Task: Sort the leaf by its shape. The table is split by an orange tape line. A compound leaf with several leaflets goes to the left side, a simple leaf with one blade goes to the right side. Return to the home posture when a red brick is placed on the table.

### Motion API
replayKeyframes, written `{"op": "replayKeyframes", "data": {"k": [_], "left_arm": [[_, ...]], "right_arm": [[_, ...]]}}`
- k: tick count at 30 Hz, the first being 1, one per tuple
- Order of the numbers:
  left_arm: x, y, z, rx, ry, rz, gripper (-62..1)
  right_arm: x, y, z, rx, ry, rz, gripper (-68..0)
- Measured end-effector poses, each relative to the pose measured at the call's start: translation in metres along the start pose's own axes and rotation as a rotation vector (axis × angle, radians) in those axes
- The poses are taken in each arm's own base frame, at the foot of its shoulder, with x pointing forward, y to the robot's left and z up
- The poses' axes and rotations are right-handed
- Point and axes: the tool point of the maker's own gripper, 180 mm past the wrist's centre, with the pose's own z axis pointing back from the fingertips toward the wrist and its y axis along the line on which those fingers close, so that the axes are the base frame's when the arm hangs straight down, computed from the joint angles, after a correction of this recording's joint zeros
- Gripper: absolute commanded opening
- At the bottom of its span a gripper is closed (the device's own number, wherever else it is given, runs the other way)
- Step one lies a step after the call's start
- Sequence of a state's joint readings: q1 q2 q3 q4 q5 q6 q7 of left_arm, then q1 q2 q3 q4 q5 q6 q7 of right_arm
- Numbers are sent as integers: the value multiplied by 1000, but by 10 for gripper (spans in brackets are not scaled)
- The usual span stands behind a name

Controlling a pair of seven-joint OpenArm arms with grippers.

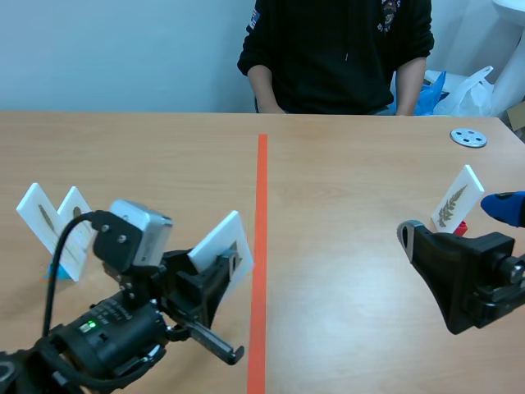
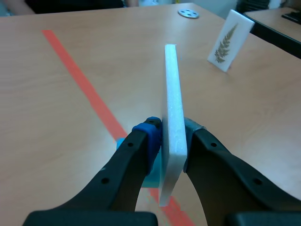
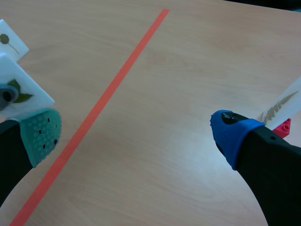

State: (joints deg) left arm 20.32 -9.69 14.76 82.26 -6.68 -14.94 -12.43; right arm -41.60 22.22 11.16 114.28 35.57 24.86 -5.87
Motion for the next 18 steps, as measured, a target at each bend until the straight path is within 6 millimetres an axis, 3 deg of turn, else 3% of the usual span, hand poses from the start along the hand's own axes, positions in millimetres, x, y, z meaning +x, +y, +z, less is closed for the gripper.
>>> {"op": "replayKeyframes", "data": {"k": [9, 18], "left_arm": [[0, 82, 31, 309, 39, -79, -534], [-5, 129, 52, 428, 74, -100, -534]], "right_arm": [[0, 0, 0, 0, 0, 0, 4], [0, 0, 0, 0, 0, 0, 4]]}}
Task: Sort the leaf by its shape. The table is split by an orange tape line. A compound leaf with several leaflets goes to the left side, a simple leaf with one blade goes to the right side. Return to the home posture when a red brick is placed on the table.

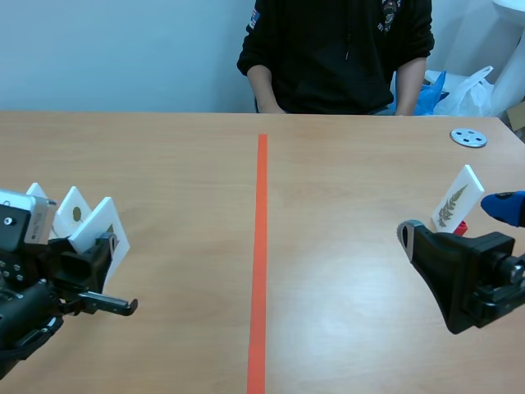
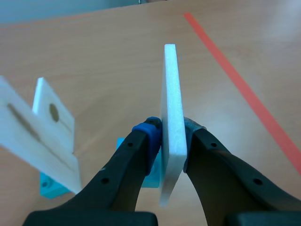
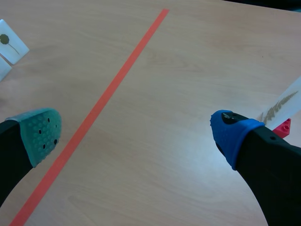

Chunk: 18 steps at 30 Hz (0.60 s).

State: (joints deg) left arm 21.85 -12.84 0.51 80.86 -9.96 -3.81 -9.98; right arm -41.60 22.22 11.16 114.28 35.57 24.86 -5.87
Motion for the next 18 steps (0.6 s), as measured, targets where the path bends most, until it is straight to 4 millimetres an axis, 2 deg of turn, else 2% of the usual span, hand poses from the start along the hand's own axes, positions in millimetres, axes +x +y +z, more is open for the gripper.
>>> {"op": "replayKeyframes", "data": {"k": [6, 12, 18], "left_arm": [[-33, 29, -2, 85, 69, 63, -534], [-41, 49, -12, 151, 52, 118, -534], [-52, 55, -11, 169, 57, 121, -534]], "right_arm": [[0, 0, 0, 0, 0, 0, 4], [0, 0, 0, 0, 0, 0, 4], [0, 0, 0, 0, 0, 0, 4]]}}
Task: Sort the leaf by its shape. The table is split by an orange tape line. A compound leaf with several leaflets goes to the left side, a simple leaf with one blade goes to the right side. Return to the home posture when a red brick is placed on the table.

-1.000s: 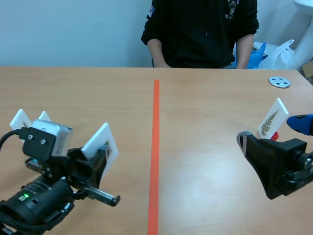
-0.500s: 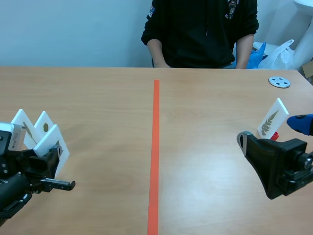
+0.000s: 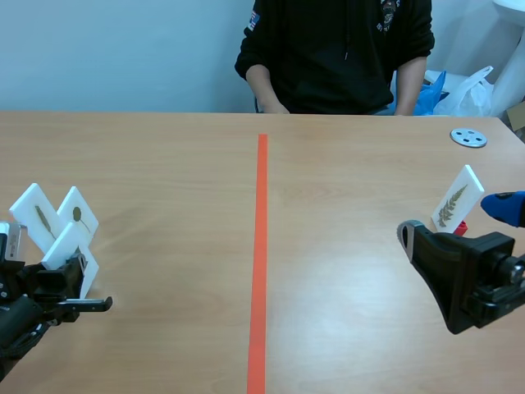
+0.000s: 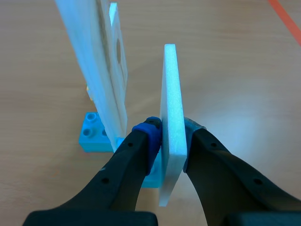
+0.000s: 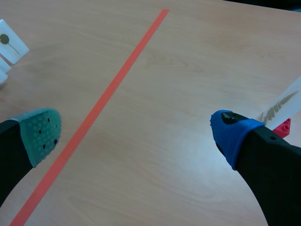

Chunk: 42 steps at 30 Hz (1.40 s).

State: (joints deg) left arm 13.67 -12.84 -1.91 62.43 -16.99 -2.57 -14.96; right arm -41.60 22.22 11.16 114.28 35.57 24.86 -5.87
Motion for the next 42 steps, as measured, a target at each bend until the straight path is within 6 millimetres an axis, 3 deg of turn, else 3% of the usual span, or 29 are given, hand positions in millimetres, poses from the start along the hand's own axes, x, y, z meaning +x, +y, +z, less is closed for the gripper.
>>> {"op": "replayKeyframes", "data": {"k": [16, 23, 31, 35, 42], "left_arm": [[-9, 2, 3, 5, 23, 1, -501], [-17, 2, 9, 5, 45, 1, -345], [-20, 1, 13, 4, 55, 1, -336], [-10, -4, 16, -10, 30, -2, -336], [31, 1, 23, 0, -70, -17, -336]], "right_arm": [[0, 0, 0, 0, 0, 0, 4], [0, 0, 0, 0, 0, 0, 4], [0, 0, 0, 0, 0, 0, 4], [0, 0, 0, 0, 0, 0, 4], [0, 0, 0, 0, 0, 0, 4]]}}
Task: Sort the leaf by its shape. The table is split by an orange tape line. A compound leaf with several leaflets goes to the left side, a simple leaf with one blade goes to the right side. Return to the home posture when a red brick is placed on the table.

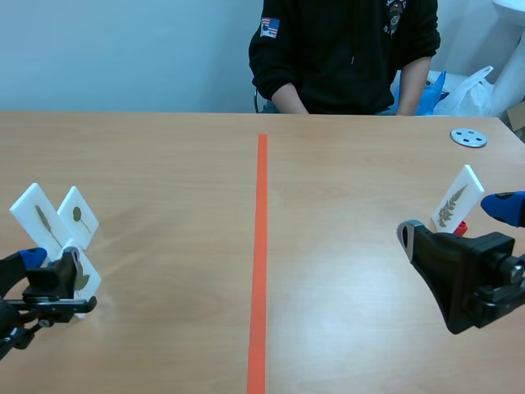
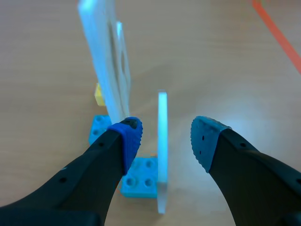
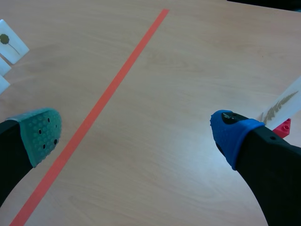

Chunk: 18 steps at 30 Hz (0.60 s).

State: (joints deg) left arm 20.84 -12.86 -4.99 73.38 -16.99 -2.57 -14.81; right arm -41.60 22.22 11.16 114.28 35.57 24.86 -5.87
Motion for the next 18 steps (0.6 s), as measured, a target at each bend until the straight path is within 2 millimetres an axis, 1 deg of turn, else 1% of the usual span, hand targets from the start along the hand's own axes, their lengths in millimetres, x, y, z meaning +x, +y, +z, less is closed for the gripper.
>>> {"op": "replayKeyframes", "data": {"k": [5, 7, 8, 9, 11, 14, 16, 18], "left_arm": [[28, -6, 13, -17, -58, -14, -336], [43, -8, 20, -26, -89, -23, -335], [53, -11, 23, -37, -107, -33, -319], [62, -14, 27, -52, -125, -44, -289], [81, -26, 36, -100, -157, -61, -207], [104, -56, 52, -232, -197, -61, -107], [116, -79, 65, -341, -211, -50, -41], [121, -101, 78, -454, -200, -39, 14]], "right_arm": [[0, 0, 0, 0, 0, 0, 4], [0, 0, 0, 0, 0, 0, 4], [0, 0, 0, 0, 0, 0, 4], [0, 0, 0, 0, 0, 0, 4], [0, 0, 0, 0, 0, 0, 4], [0, 0, 0, 0, 0, 0, 4], [0, 0, 0, 0, -1, 0, 4], [0, 0, 0, 0, 0, 0, 4]]}}
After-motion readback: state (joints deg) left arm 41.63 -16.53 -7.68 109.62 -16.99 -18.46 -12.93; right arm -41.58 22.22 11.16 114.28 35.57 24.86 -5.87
